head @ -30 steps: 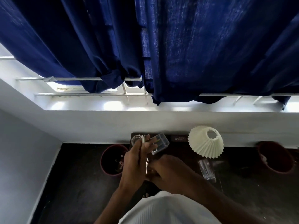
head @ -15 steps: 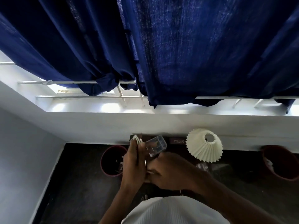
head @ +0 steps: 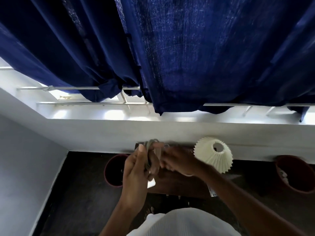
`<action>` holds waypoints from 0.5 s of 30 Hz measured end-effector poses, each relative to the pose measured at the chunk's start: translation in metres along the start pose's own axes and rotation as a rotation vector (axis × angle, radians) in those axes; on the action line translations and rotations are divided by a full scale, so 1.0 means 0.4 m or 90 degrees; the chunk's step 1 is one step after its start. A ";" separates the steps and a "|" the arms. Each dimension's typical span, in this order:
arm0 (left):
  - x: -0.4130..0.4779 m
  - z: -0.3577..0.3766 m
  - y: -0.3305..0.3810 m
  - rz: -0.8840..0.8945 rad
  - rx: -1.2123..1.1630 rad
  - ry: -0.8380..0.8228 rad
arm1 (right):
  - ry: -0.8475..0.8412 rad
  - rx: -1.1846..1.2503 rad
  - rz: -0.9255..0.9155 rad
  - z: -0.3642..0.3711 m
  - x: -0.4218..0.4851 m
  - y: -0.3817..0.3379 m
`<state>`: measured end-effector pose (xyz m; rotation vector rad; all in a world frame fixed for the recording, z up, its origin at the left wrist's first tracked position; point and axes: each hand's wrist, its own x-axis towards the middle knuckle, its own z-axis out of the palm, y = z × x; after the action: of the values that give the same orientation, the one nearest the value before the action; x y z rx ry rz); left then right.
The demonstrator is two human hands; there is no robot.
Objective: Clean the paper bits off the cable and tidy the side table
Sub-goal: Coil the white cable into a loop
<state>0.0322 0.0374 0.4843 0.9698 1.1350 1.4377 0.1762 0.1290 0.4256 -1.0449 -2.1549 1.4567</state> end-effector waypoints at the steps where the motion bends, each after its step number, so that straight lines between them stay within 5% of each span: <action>1: 0.016 -0.005 0.010 0.034 -0.004 0.018 | -0.034 -0.009 0.002 0.043 -0.020 0.005; 5: 0.082 -0.040 0.008 0.094 0.136 0.075 | -0.105 -0.132 -0.030 0.144 -0.099 -0.046; 10: 0.057 -0.099 -0.056 0.072 0.405 0.011 | 0.017 -0.315 -0.117 0.048 -0.118 -0.179; 15: -0.032 -0.088 -0.071 -0.020 0.256 -0.036 | 0.116 -0.361 -0.145 -0.154 -0.057 -0.256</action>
<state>0.0069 0.0203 0.4487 1.2544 1.4226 1.1696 0.1909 0.1315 0.5461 -1.0074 -2.5066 0.6301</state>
